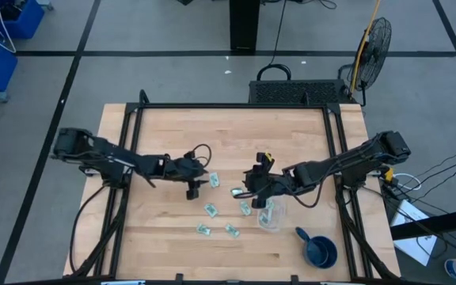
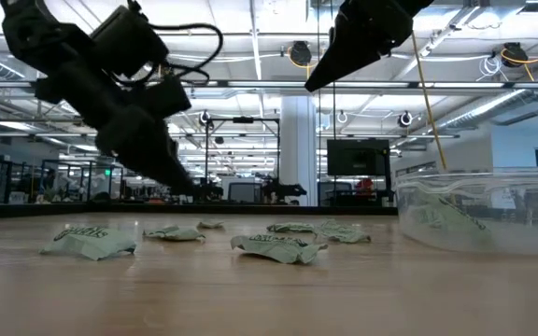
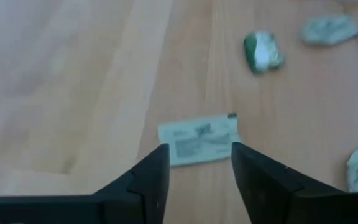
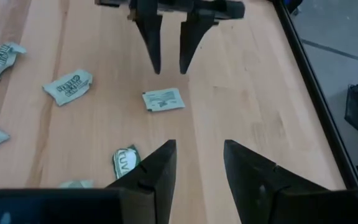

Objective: Pick and place Stevia / Truvia into bins
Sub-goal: Put the stevia packet into the transparent container

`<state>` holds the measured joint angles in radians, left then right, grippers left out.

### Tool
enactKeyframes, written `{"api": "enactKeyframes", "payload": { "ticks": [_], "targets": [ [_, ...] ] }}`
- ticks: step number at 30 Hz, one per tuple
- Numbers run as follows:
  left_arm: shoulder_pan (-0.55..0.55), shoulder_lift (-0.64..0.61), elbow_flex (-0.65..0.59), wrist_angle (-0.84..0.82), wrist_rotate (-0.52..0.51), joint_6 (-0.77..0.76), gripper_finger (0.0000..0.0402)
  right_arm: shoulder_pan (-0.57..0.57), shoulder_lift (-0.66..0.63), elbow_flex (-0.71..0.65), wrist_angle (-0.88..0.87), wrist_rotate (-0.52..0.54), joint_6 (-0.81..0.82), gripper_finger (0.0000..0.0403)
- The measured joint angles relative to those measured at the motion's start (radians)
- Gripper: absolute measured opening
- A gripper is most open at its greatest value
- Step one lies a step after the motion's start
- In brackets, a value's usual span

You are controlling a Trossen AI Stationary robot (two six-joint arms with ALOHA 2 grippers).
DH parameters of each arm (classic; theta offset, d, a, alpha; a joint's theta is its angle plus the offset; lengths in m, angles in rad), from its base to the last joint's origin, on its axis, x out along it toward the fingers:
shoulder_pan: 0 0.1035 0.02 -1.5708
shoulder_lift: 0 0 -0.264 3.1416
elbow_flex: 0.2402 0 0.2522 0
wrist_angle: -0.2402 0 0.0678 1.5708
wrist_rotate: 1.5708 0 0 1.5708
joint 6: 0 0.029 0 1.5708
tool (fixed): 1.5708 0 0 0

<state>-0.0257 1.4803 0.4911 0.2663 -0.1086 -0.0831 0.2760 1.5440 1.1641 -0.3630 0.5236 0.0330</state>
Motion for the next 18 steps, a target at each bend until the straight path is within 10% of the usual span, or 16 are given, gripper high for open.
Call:
{"api": "enactKeyframes", "payload": {
  "ticks": [18],
  "targets": [
    [0.026,0.198,0.002,0.151,-0.087,-0.216,0.0189,0.0,0.0,-0.001,0.005,0.0,0.0,0.013]
  ]
}}
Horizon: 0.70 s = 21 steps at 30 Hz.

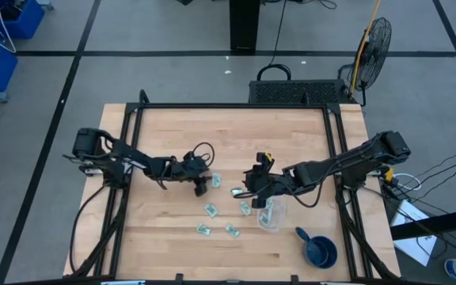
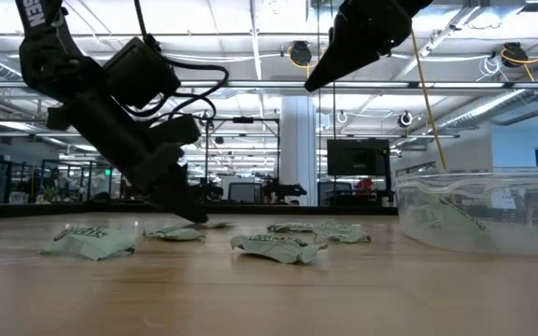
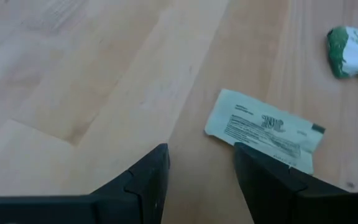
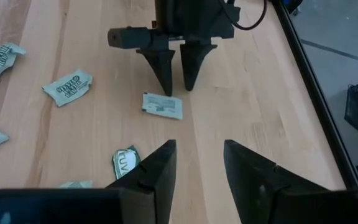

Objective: Pick and place Stevia / Truvia into bins
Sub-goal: Put the stevia packet into the transparent container

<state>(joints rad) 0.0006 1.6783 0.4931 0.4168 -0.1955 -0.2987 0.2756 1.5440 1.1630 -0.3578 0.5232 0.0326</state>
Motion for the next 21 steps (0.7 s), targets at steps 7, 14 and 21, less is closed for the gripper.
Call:
{"api": "enactKeyframes", "payload": {
  "ticks": [7,14,21],
  "targets": [
    [0.001,0.002,-0.001,0.034,0.01,-0.055,0.0189,0.0,0.0,-0.059,0.096,0.0,-0.048,0.013],
    [0.001,0.003,-0.002,0.043,0.012,-0.095,0.0189,-0.001,0.0,-0.117,0.177,0.0,-0.076,0.013],
    [0.008,0.004,0.0,0.058,0.042,-0.102,0.0189,-0.001,0.0,-0.117,0.209,0.0,-0.076,0.013]
  ]
}}
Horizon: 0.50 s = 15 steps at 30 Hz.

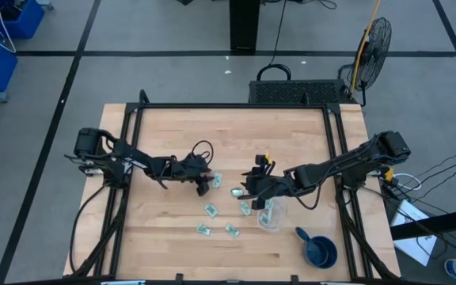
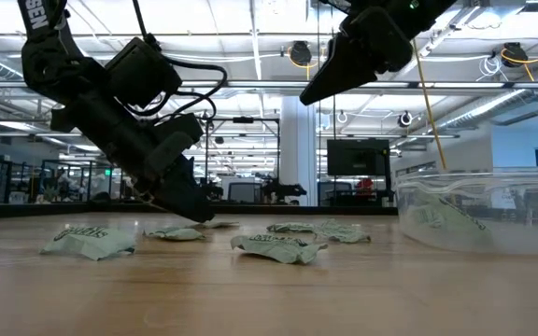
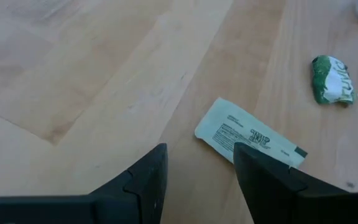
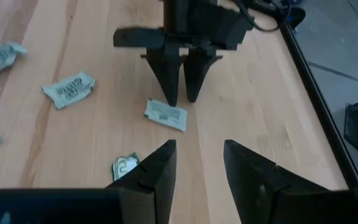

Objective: Pick and place Stevia / Truvia into bins
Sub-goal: Put the stevia packet into the transparent container

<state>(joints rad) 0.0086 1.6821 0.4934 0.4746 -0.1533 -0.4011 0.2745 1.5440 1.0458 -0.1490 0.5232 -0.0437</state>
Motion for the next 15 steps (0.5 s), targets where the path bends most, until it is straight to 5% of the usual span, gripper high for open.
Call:
{"api": "enactKeyframes", "payload": {
  "ticks": [15],
  "targets": [
    [0.037,0.015,0.001,0.063,0.047,0.003,0.0188,-0.001,0.0,0.0,0.026,0.0,-0.007,0.013]
  ]
}}
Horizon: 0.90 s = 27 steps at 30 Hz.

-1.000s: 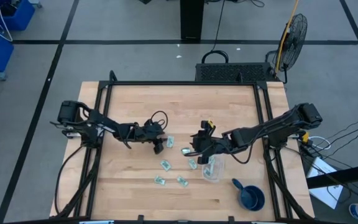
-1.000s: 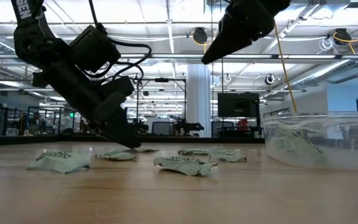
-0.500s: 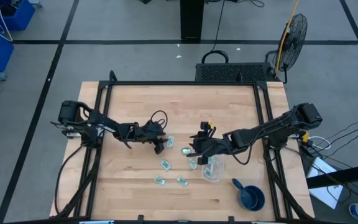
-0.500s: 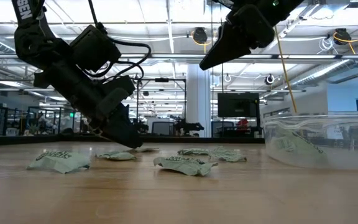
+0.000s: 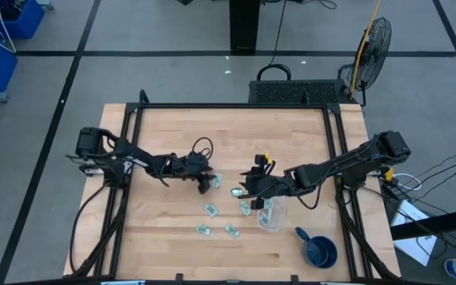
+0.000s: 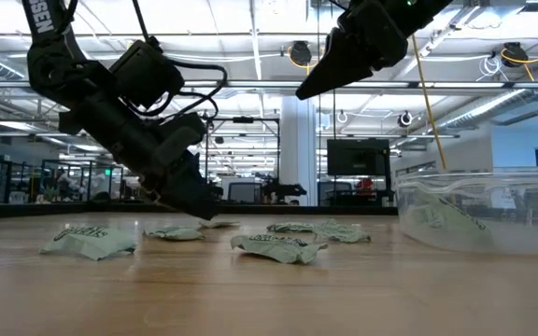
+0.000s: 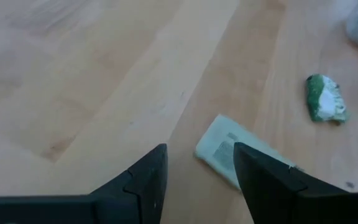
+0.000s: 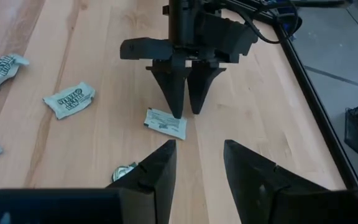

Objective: Pick and place Stevia / Truvia into bins
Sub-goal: Put the stevia packet into the transparent container

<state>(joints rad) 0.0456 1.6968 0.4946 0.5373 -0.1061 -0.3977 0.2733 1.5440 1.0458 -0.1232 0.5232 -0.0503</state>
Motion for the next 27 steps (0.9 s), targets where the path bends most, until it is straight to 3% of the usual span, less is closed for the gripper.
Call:
{"api": "enactKeyframes", "payload": {
  "ticks": [9,21,27],
  "targets": [
    [-0.002,0.098,0.003,0.088,-0.015,0.037,0.0184,0.0,0.0,0.0,0.003,0.0,-0.016,0.013],
    [-0.013,0.089,0.003,0.065,0.011,0.081,0.0014,0.0,0.0,0.0,0.003,0.0,-0.015,0.013],
    [-0.017,0.004,-0.003,0.004,0.054,0.078,0.0004,-0.009,0.0,0.0,0.021,-0.003,0.124,0.013]
  ]
}}
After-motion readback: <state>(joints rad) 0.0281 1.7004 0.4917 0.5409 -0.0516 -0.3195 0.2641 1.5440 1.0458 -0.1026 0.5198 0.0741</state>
